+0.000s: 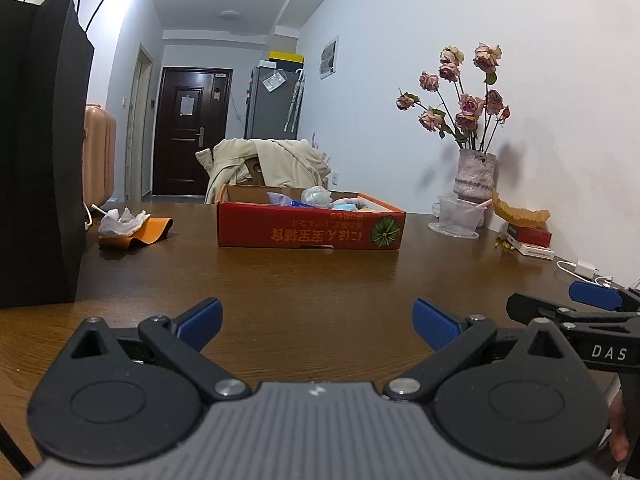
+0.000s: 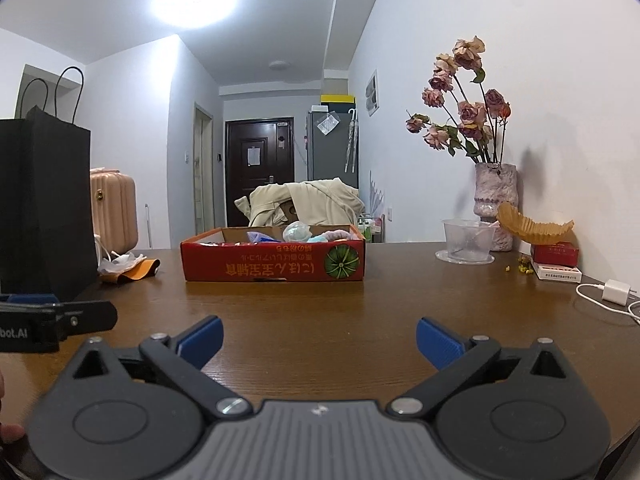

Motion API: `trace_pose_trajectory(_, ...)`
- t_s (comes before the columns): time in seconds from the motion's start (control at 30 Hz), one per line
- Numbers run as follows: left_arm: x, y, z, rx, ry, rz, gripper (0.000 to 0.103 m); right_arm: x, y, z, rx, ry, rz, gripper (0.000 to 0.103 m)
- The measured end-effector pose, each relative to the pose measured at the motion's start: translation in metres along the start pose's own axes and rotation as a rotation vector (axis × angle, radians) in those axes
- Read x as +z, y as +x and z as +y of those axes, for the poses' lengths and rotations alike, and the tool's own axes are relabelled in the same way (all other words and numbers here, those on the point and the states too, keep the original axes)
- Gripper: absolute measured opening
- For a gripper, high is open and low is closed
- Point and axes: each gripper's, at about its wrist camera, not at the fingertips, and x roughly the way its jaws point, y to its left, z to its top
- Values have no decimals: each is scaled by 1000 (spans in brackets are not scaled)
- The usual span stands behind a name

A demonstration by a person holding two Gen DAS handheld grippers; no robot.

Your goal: Organize soft objects

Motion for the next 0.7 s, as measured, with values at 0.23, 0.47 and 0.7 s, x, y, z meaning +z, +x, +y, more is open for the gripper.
trace_pose_trajectory(0.23, 0, -1, 1, -5, 0, -1, 103, 0, 2, 1, 8, 1, 1, 103)
trace_pose_trajectory(0.47, 0, -1, -1, -6, 4, 0, 103, -5, 8, 1, 6, 10, 31, 103)
trace_pose_trajectory(0.7, -1, 0, -1, -6, 5, 1, 103, -6, 9, 1, 5, 10, 30, 103)
